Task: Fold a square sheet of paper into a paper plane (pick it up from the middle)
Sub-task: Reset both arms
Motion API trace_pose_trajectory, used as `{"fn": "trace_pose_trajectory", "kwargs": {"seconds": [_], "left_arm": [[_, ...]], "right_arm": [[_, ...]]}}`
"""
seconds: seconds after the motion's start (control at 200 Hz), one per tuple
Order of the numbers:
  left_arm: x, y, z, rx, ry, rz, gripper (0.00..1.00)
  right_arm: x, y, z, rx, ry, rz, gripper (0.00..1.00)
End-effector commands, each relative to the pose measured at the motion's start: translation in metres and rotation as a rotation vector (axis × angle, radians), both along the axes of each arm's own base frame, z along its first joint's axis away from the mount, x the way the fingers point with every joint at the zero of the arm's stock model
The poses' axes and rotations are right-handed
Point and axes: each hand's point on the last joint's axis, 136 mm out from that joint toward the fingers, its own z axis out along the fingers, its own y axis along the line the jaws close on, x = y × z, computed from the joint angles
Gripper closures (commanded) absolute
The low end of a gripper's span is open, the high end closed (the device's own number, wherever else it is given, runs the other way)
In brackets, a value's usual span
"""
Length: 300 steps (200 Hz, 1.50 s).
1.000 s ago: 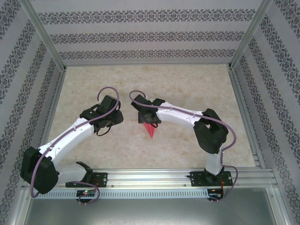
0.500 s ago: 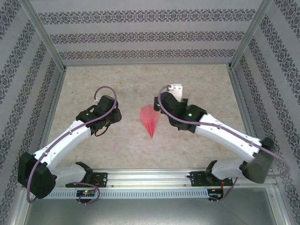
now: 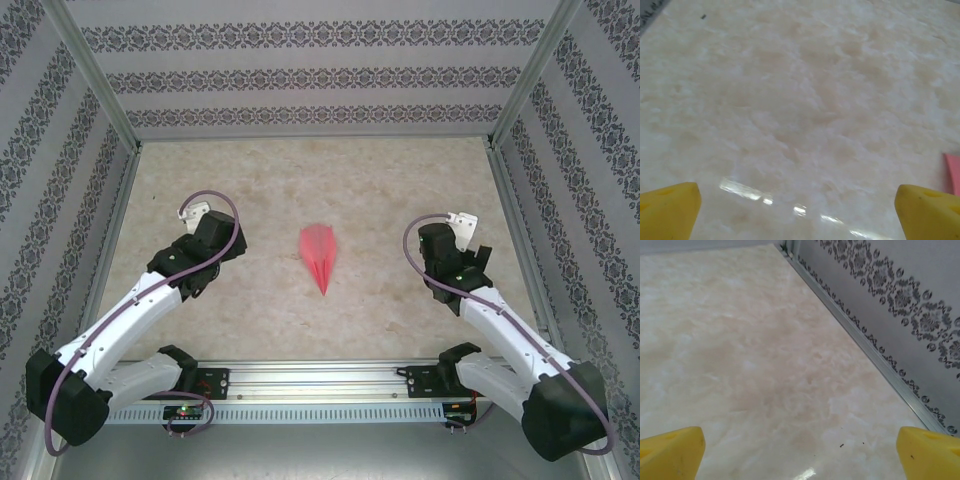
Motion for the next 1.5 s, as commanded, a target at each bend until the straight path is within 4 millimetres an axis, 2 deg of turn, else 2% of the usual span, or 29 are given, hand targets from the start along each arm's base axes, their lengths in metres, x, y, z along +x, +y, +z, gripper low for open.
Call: {"fn": "trace_pose_trajectory", "kwargs": {"seconds": [0.0, 0.125, 0.255, 0.325, 0.39, 0.485, 0.58, 0.649, 0.719, 0.754, 0.819, 0.894, 0.954, 1.099, 1.214, 1.409, 1.454, 1.494], "left_arm": [[0.009, 0.025, 0.010, 0.089, -0.063, 0.065, 0.00], [0.015, 0.037, 0.009, 0.118, -0.060, 0.086, 0.00], [0.023, 0.052, 0.008, 0.195, -0.075, 0.088, 0.00], [0.023, 0.069, 0.000, 0.223, -0.059, 0.140, 0.00], [0.027, 0.081, -0.008, 0.221, -0.055, 0.171, 0.00], [0.029, 0.093, -0.021, 0.240, -0.051, 0.206, 0.00], [0.034, 0.099, -0.026, 0.289, -0.063, 0.220, 0.00], [0.037, 0.100, -0.026, 0.305, -0.080, 0.219, 0.00], [0.041, 0.099, -0.026, 0.308, -0.109, 0.209, 0.00], [0.044, 0.099, -0.026, 0.310, -0.128, 0.199, 0.00], [0.049, 0.097, -0.029, 0.320, -0.155, 0.174, 0.00], [0.057, 0.092, -0.034, 0.315, -0.166, 0.140, 0.00], [0.065, 0.086, -0.035, 0.316, -0.194, 0.107, 0.00], [0.081, 0.079, -0.044, 0.328, -0.256, 0.046, 0.00], [0.089, 0.083, -0.051, 0.262, -0.323, 0.038, 0.00], [0.104, 0.079, -0.055, 0.266, -0.368, -0.068, 0.00], [0.106, 0.080, -0.062, 0.237, -0.402, -0.087, 0.00], [0.110, 0.069, -0.067, 0.234, -0.392, -0.155, 0.00]], "right_arm": [[0.031, 0.014, 0.014, 0.061, -0.068, 0.148, 0.02], [0.050, 0.006, 0.004, -0.055, -0.052, 0.144, 0.02], [0.072, 0.012, -0.020, -0.062, -0.040, 0.224, 0.02], [0.082, 0.015, -0.028, -0.060, -0.039, 0.252, 0.02], [0.092, 0.026, -0.024, -0.050, -0.072, 0.316, 0.02], [0.101, 0.035, -0.005, -0.017, -0.252, 0.403, 0.02], [0.107, 0.033, -0.008, -0.031, -0.291, 0.446, 0.02], [0.108, 0.019, -0.010, 0.005, -0.328, 0.400, 0.02], [0.108, 0.015, -0.019, 0.076, -0.341, 0.440, 0.02], [0.115, 0.013, -0.018, 0.085, -0.403, 0.441, 0.02], [0.113, 0.009, -0.029, 0.109, -0.289, 0.419, 0.02], [0.113, 0.002, -0.022, 0.090, -0.384, 0.383, 0.02], [0.111, -0.002, -0.027, 0.088, -0.334, 0.352, 0.02], [0.111, 0.002, -0.025, 0.078, -0.329, 0.367, 0.02], [0.112, 0.003, -0.025, 0.078, -0.332, 0.370, 0.02], [0.112, 0.003, -0.025, 0.079, -0.331, 0.371, 0.02], [0.112, 0.002, -0.025, 0.079, -0.332, 0.370, 0.02], [0.112, 0.002, -0.025, 0.077, -0.331, 0.370, 0.02]]}}
